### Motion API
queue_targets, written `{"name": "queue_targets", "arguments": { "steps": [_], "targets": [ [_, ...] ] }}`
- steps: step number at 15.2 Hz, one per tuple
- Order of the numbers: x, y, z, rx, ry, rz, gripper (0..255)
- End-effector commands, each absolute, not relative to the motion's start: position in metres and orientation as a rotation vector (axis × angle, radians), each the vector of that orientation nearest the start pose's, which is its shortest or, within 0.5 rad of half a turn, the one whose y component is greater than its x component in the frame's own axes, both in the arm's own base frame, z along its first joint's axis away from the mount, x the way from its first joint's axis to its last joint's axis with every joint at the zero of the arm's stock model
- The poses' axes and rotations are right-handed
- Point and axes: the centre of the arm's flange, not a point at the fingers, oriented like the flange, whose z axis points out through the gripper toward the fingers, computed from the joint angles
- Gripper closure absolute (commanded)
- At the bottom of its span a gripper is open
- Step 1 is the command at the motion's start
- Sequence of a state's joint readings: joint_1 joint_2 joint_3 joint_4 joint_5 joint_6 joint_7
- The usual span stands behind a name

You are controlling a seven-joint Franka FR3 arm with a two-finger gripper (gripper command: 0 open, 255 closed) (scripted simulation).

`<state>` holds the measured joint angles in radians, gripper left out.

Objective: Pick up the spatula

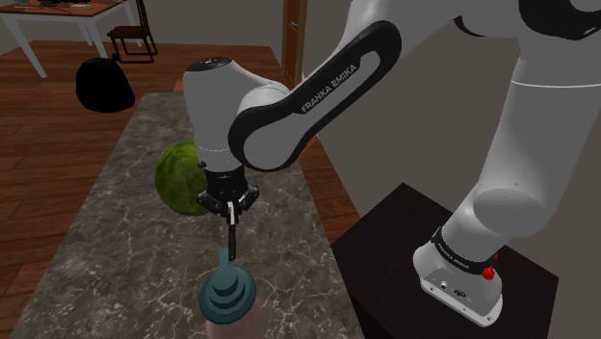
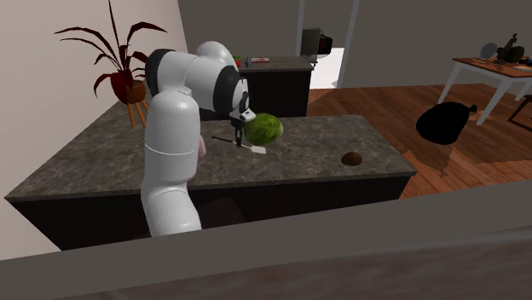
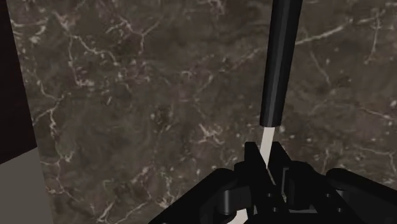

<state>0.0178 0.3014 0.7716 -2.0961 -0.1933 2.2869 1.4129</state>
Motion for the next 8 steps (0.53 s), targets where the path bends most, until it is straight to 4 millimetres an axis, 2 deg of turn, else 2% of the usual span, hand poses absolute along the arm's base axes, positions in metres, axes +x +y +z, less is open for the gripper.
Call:
{"name": "queue_targets", "arguments": {
  "steps": [1,6,8],
  "targets": [
    [0.413,0.397,0.325,-3.020,0.796,0.100,255],
    [0.413,0.397,0.352,-3.020,0.796,0.100,255],
    [0.413,0.397,0.352,-3.020,0.796,0.100,255]
  ]
}}
